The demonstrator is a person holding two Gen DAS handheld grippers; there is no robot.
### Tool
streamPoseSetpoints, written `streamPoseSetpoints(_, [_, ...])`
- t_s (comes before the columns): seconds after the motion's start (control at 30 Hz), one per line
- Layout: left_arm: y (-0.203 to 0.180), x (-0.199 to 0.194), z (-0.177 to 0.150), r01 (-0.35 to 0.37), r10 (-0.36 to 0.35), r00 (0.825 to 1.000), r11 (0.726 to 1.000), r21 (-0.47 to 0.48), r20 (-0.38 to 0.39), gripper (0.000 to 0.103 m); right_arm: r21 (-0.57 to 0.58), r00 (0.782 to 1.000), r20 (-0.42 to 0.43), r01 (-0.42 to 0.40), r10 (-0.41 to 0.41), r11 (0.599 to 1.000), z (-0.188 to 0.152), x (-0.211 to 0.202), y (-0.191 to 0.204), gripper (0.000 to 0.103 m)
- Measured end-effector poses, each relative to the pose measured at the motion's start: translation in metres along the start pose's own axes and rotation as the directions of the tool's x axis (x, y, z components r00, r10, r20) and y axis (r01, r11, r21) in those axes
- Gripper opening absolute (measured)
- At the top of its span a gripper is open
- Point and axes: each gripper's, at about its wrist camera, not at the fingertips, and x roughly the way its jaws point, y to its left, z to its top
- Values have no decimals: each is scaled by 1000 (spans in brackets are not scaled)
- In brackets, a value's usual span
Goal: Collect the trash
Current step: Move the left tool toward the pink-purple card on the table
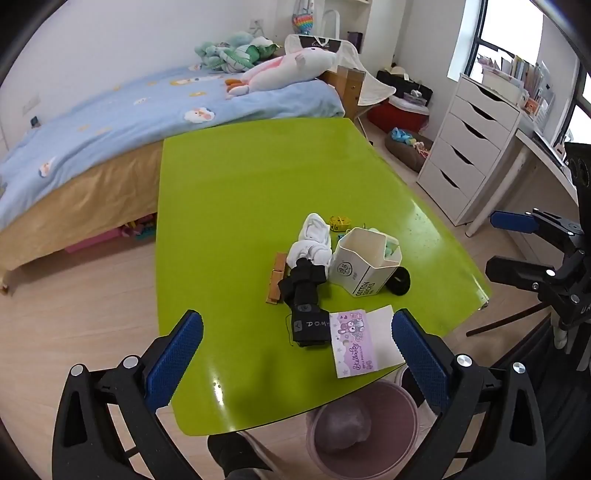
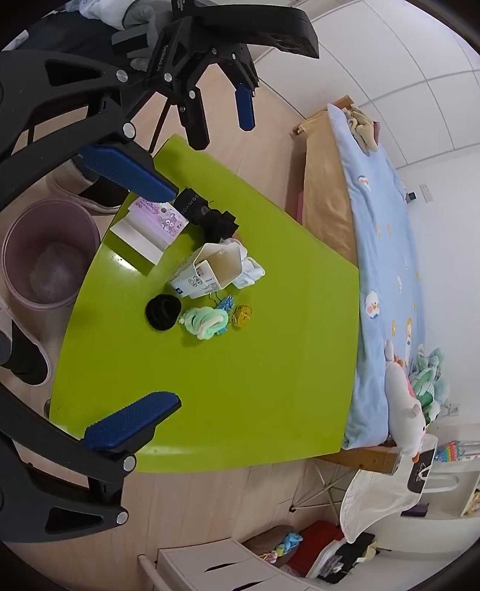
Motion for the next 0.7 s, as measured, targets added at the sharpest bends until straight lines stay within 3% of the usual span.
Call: streamPoseSetpoints(0.7, [0,-4,-1,13,-13,1000,1000,-7,3,97,-4,1000,0,-13,13,1000,-5,0,5,100])
